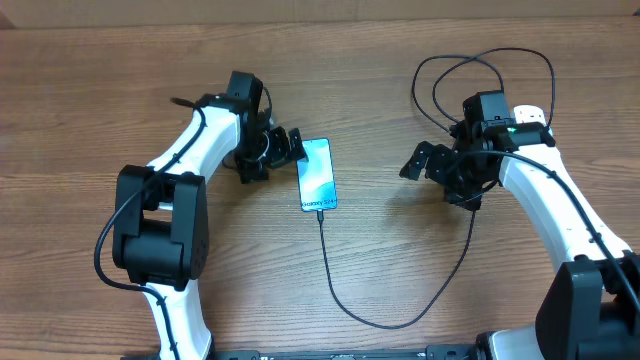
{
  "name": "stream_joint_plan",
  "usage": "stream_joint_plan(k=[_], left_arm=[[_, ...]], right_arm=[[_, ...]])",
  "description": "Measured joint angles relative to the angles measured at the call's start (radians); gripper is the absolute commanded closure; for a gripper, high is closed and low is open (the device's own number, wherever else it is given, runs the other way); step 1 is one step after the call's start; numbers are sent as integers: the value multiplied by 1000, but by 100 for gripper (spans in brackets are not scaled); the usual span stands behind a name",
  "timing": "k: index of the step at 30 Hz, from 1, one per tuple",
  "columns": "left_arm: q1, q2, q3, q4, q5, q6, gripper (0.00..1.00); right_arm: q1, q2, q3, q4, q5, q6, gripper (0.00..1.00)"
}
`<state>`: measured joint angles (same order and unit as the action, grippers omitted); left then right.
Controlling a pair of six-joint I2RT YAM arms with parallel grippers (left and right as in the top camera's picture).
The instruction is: Plug charger to phone and switch on socket
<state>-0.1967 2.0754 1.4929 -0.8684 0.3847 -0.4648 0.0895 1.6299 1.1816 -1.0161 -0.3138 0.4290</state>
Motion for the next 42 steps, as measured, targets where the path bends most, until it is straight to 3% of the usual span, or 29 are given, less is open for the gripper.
stream_joint_plan(k=[5, 9, 16, 22, 25, 31, 42], left_arm=[[0, -23, 170, -76, -149, 5, 0], [0, -183, 262, -64, -272, 27, 0], [0, -207, 267, -68, -311, 30, 0], [0, -207, 267, -71, -314, 30, 0], [0, -207, 267, -70, -315, 30, 0], [0, -207, 267, -71, -315, 30, 0], [0, -207, 267, -71, -315, 30, 0]], right_arm=[[-96, 0, 38, -116, 44, -4, 0], [-269, 2, 254, -283, 133, -87, 0], [-636, 50, 362, -265, 199, -140, 0], [-682, 332, 535, -400, 188, -168, 0], [-699, 352, 615, -267, 218, -168, 0], [-698, 353, 572, -64, 274, -168, 0], [-695, 506, 523, -8, 292, -170, 0]])
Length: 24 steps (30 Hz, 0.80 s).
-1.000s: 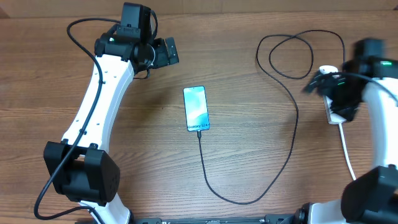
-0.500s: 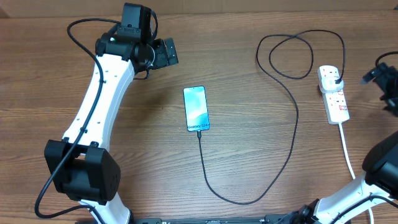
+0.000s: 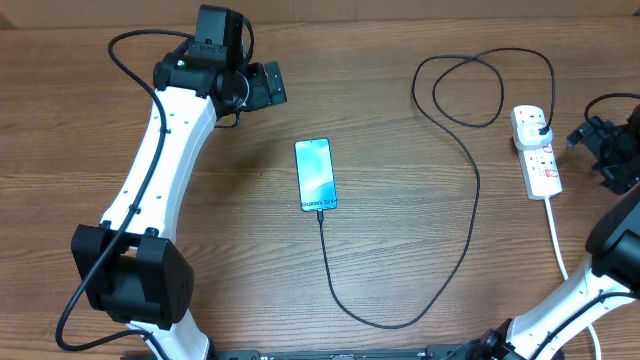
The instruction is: Plug charger to phone and switch on socket
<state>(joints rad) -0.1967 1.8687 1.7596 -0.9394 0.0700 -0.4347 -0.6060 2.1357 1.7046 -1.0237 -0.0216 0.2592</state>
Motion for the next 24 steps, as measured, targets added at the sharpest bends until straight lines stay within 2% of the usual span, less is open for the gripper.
stream_joint_plan(k=[7, 24], left_arm=[[1, 0, 0, 0, 0, 0, 0], [2, 0, 0, 0, 0, 0, 0]], right_arm=[[24, 13, 0, 63, -1, -2, 0], [49, 64, 0, 9, -16, -10, 0]])
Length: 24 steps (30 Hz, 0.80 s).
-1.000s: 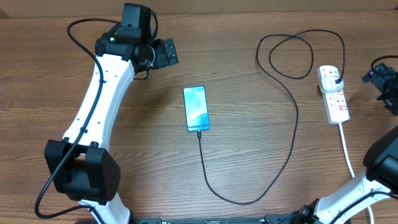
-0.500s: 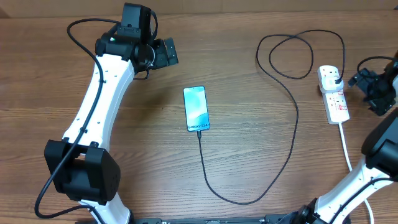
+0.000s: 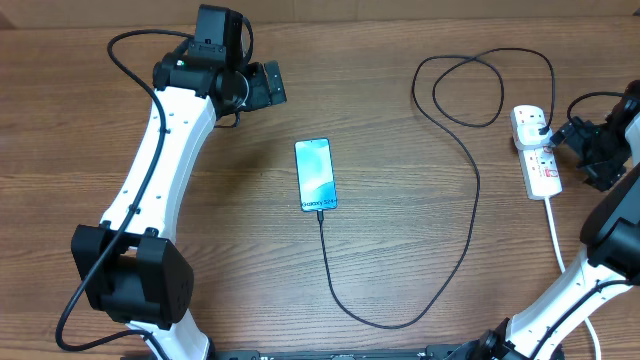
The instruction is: Plug charger to phone and switch on socket
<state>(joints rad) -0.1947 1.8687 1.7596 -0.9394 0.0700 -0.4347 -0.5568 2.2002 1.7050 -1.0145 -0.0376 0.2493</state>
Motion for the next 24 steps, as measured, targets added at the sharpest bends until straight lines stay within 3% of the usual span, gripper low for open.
stream_joint_plan(k=[24], left_arm=[[0, 0, 0, 0, 0, 0, 0]], right_arm=[[-10, 0, 10, -52, -34, 1, 0]])
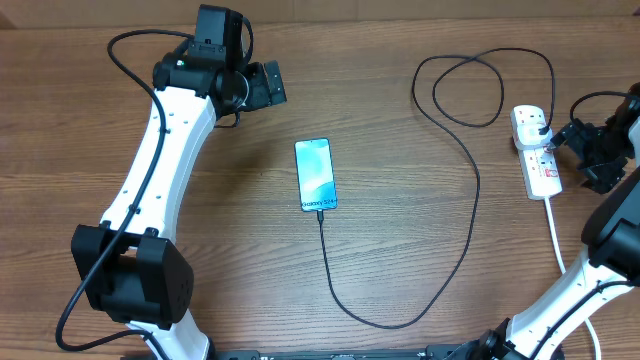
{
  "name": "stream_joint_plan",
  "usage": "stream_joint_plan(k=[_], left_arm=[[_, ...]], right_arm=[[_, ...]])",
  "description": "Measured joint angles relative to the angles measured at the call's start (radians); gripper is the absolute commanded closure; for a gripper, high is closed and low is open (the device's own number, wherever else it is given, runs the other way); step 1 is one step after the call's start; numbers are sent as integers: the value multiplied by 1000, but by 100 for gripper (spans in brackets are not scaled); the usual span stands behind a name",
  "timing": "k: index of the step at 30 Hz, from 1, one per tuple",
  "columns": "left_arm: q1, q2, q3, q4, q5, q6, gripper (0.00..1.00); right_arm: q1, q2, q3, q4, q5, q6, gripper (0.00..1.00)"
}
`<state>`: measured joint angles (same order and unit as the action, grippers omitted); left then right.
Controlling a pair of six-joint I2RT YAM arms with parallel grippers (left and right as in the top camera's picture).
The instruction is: Plug charger to phone and switch on socket
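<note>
The phone [315, 175] lies face up mid-table with its screen lit. A black charger cable [474, 200] is plugged into its bottom end, loops along the front and runs up to the plug [541, 124] in the white socket strip [536, 158] at the right. My right gripper [566, 141] points left at the strip's upper part, its tip at the strip's right edge by the switches; it looks shut with nothing in it. My left gripper [268, 85] hangs up and left of the phone, apart from it, holding nothing.
The cable makes a double loop [480, 85] at the back, left of the strip. The strip's own white lead [556, 235] runs toward the front right. Both white arms reach in from the front corners over the wooden table [400, 250].
My right gripper has stayed at the right edge of the socket strip with only a tiny shift. The left arm, phone and cable have not moved.
At first my left gripper was right beside the phone and my right gripper hung mid-table over the cable, hiding the strip. Then the left arm was raised back-left and the right gripper was far right of the strip. Since then it has been at the strip's switches.
</note>
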<state>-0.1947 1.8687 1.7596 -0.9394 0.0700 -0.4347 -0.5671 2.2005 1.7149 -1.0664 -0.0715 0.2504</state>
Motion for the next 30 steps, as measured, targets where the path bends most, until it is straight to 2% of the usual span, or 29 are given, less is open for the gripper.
stream_joint_plan(k=[11, 19, 25, 30], left_arm=[[0, 0, 0, 0, 0, 0, 0], [0, 0, 0, 0, 0, 0, 0], [0, 0, 0, 0, 0, 0, 0], [0, 0, 0, 0, 0, 0, 0]], right_arm=[[-1, 0, 0, -23, -37, -53, 0], [-42, -20, 28, -147, -56, -65, 0], [-52, -291, 36, -240, -108, -67, 0], [-23, -549, 39, -409, -190, -103, 0]])
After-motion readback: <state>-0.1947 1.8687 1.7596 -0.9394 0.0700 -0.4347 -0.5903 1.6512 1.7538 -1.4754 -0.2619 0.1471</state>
